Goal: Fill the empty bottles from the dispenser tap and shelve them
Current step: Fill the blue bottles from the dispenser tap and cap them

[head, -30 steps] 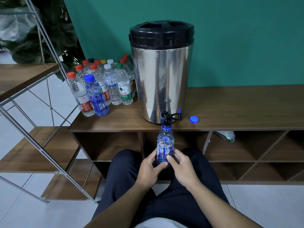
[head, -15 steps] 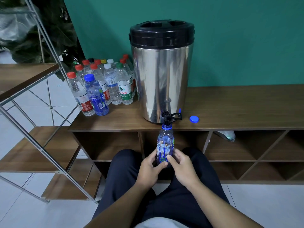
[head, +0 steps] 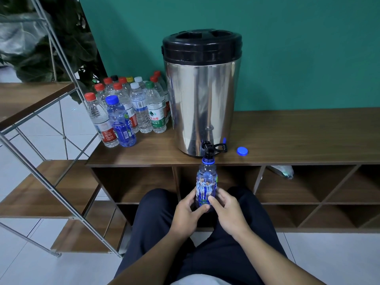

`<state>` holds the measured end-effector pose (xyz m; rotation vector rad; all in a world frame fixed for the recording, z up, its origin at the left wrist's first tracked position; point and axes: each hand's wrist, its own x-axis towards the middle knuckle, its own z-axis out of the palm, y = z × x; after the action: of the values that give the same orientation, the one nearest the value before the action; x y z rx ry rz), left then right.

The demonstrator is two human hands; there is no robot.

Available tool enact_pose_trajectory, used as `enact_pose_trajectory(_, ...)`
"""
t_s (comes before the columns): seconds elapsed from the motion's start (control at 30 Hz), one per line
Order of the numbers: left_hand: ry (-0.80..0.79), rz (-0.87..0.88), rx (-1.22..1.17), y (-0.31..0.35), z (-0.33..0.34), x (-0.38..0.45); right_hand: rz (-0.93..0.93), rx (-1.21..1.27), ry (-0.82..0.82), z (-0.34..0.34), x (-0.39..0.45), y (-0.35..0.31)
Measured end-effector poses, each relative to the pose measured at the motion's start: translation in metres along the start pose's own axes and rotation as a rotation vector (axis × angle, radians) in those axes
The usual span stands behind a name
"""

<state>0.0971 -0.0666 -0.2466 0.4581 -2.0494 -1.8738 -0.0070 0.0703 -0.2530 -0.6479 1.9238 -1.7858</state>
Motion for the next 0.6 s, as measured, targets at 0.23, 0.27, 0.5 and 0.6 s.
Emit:
enact_pose_trajectory(0.23,0.003,0.001,0.011,-0.0015,0.0001,0.0004,0.001,0.003,0.009,0.0010,0.0006,-0.0004)
enact_pose_trajectory(0.27,0.003,0.002,0.011,-0.0019,0.0002,0.0004,0.002,0.004,0.011,0.0011,0.0007,-0.0005)
enact_pose_trajectory(0.5,0.008,-0.003,0.018,-0.0016,0.0004,0.0005,0.013,0.015,0.014,0.0009,-0.0001,-0.0017)
enact_pose_trajectory(0.6,0.005,-0.005,0.016,-0.0022,0.0006,0.0008,0.020,0.011,0.013,0.0008,-0.0007,-0.0032)
